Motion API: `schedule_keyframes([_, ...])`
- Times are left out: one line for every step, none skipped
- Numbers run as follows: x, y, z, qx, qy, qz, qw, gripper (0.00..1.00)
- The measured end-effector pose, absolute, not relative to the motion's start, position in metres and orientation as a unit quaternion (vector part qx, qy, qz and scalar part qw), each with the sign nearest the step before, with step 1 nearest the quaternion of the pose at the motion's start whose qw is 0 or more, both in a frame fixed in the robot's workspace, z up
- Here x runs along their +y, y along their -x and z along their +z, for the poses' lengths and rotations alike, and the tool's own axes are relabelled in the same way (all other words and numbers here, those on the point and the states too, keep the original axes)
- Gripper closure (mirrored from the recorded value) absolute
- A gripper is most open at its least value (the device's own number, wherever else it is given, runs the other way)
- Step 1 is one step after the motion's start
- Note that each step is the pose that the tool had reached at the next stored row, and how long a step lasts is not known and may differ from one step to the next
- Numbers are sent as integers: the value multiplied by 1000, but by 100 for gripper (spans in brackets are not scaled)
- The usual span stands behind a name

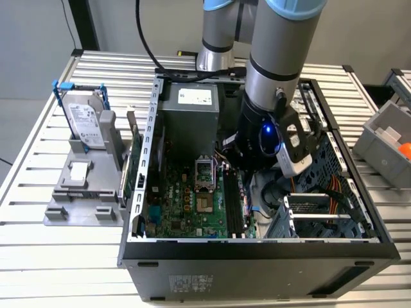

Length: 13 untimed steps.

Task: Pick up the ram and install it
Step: 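Insert the ram into the slot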

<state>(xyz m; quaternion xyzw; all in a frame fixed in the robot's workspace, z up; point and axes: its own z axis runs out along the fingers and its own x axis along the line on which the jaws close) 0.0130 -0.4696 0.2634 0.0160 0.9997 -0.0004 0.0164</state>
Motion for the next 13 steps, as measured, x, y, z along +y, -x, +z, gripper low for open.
schedule_keyframes([-470,-13,262,1000,-16,0,16,100])
schedule_keyframes([-470,-13,261,1000,-16,0,16,100])
schedule_keyframes([-470,-13,260,1000,-15,0,16,100])
schedule_keyframes([-470,-13,259,1000,-15,0,16,100])
schedule_keyframes([-470,-13,258,1000,-15,0,16,100])
schedule_keyframes([-470,-13,256,1000,-15,0,16,100])
schedule_keyframes([-470,-13,255,1000,-15,0,16,100])
schedule_keyframes([-470,-13,254,1000,-15,0,16,100])
schedule_keyframes([-470,-13,252,1000,-15,0,16,100])
schedule_keyframes([-470,-13,250,1000,-15,0,16,100])
schedule_keyframes([-470,-13,249,1000,-15,0,16,100])
schedule_keyframes([-470,-13,247,1000,-15,0,16,100])
schedule_keyframes([-470,-13,246,1000,-14,0,16,100])
